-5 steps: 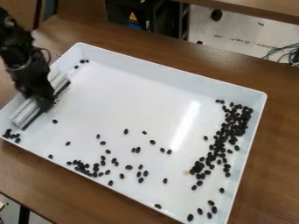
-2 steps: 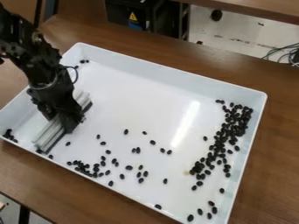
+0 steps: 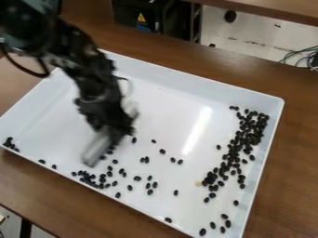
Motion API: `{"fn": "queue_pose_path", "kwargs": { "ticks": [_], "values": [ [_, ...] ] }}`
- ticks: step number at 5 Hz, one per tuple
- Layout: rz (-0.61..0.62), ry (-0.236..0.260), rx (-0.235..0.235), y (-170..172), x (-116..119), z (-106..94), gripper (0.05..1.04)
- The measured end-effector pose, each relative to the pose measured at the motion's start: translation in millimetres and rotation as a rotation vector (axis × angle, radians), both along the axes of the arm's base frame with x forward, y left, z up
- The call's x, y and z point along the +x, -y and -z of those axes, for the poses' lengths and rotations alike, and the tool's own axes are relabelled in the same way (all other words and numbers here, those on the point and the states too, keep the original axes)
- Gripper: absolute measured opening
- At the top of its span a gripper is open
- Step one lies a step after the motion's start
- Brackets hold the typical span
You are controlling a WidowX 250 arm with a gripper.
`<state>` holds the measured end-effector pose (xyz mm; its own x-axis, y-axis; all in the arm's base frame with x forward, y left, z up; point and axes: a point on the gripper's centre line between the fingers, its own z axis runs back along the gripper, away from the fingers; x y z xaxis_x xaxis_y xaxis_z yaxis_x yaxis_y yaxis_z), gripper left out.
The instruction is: Sweep into pile
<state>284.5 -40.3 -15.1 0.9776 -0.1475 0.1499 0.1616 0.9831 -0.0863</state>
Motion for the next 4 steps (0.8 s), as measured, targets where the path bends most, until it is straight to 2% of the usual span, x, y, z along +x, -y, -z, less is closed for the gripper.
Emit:
{"fn": "queue_pose_path", "kwargs": {
  "ticks": [1, 2, 3, 4],
  "values": [
    [0.065, 0.016, 0.001, 51.1, -1.4, -0.3, 0.363],
    [0.083, 0.019, -0.004, 82.9, -6.2, -0.9, 0.363],
    [0.056, -0.019, -0.064, 111.8, 0.9, -2.4, 0.363],
    [-0.003, -0.043, -0.076, 117.7, 4.1, -3.8, 0.363]
  ]
}}
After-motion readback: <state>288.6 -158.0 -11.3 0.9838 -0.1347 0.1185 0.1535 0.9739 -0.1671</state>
